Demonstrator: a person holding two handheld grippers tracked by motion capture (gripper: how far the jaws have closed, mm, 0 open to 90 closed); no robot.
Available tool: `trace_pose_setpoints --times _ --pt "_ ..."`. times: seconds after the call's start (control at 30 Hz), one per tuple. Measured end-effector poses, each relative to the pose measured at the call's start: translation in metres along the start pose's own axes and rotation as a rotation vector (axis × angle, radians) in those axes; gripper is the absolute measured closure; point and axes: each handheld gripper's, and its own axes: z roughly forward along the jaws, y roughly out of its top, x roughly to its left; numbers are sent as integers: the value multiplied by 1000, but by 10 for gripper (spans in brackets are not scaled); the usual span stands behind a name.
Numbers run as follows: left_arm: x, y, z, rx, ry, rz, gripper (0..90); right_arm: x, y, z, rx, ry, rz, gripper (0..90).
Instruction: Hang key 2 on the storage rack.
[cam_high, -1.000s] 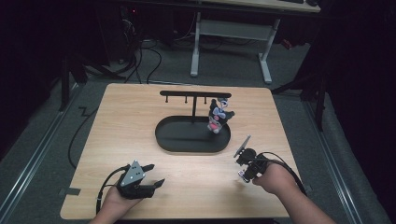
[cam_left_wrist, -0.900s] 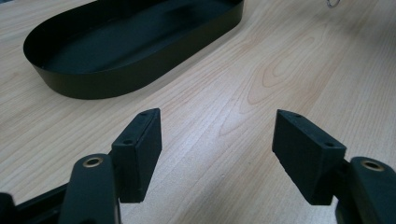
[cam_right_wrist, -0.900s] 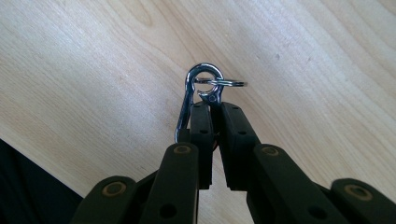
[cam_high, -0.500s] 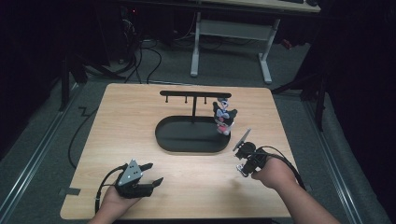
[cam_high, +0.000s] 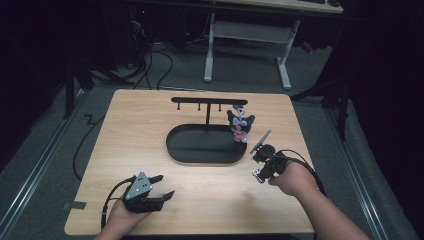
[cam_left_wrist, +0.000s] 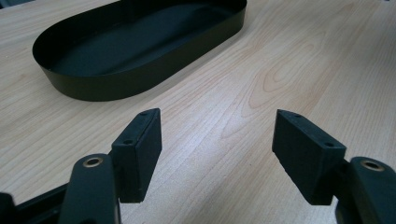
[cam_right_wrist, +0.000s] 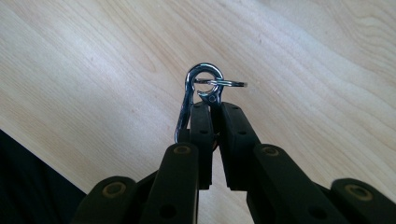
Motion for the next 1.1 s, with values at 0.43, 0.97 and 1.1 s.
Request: trace_pose_setpoints --times 0.43,0.97,1.1 --pt "-2 -1 -4 1 7 4 338 4 20 -21 -18 -6 -16 849" --pt "1 -2 -7 -2 9 -9 338 1 57 -48 -84 8 -21 848" --pt "1 -2 -7 -6 12 -12 338 -1 67 -54 -90 7 -15 848"
